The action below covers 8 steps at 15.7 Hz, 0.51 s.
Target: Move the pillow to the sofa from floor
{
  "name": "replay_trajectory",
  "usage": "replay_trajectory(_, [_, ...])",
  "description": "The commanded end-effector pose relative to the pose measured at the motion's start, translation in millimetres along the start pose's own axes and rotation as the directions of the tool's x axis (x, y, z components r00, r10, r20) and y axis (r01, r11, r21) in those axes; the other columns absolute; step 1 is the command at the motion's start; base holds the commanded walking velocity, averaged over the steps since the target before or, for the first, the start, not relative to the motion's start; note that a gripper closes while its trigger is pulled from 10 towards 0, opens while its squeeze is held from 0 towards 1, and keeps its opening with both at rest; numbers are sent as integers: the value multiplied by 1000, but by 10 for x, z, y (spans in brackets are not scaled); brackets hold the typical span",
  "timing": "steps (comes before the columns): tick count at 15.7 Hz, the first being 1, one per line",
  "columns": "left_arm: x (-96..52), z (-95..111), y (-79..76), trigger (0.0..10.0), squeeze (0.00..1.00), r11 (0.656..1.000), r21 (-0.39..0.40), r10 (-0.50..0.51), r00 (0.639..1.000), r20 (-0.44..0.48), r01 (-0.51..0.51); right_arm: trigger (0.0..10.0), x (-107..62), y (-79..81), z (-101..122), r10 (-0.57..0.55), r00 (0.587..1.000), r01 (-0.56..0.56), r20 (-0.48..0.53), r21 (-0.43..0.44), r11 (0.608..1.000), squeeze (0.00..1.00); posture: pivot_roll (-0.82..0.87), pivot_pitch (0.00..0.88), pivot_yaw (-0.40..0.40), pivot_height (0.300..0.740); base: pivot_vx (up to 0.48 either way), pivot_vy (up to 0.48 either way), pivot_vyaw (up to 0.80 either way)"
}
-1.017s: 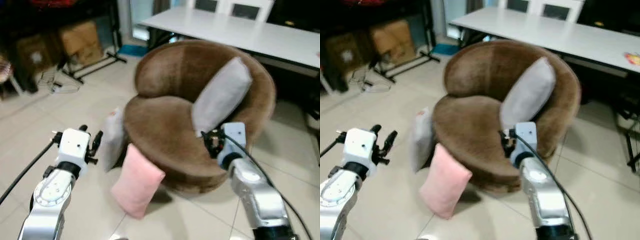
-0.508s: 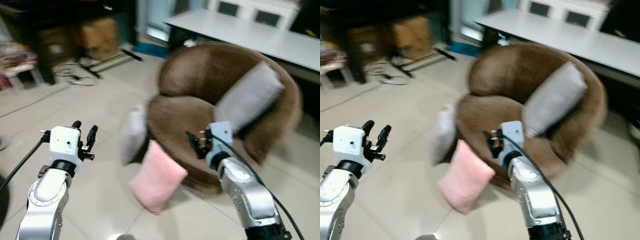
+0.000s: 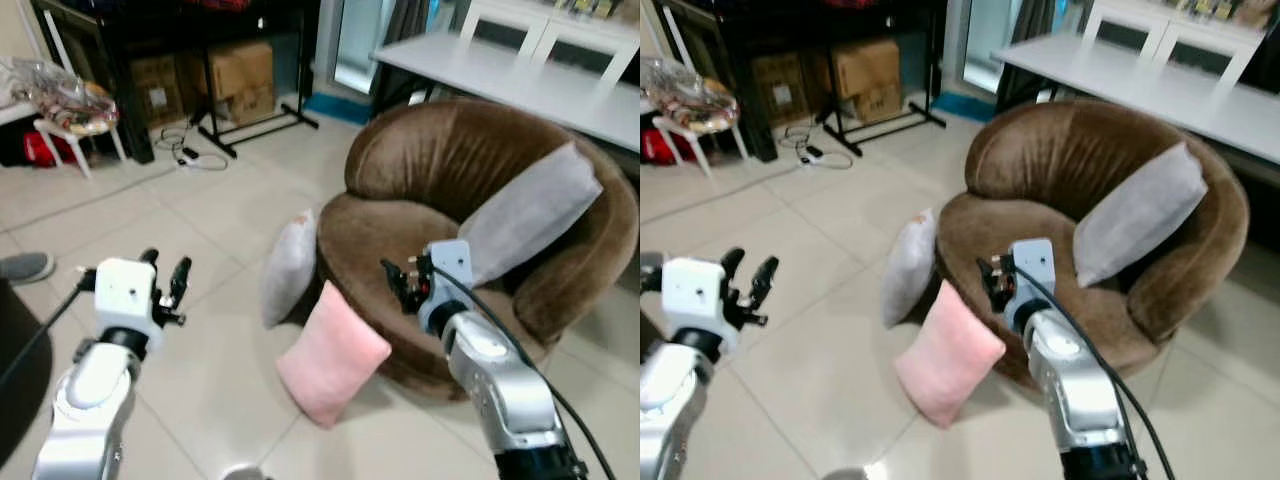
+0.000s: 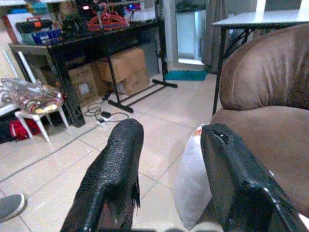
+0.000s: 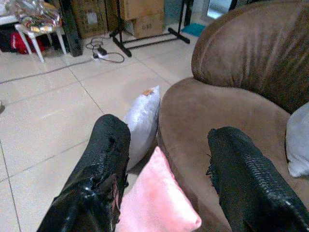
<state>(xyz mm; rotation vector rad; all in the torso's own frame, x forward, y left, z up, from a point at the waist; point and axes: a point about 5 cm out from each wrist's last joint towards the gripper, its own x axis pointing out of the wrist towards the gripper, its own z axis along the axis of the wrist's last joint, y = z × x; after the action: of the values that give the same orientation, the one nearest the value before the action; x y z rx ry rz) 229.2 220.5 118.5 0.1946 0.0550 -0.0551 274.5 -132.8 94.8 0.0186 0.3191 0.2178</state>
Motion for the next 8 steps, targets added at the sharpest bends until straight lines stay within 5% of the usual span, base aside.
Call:
replay_trajectory(1, [1,44,22,10000,0,1000,0,4,1000,16,-4,10000,23,-8,49,-10,1000,10,21,2,1000,0,61,0,-65,740,442,0,0])
replay_trajectory(8, [-48,-18,53,10000,0,997,71,-4,1000,-7,4,10000,13,-61,11,-40,999,40,16,0,999,0,73,0,-75,740,450,0,0])
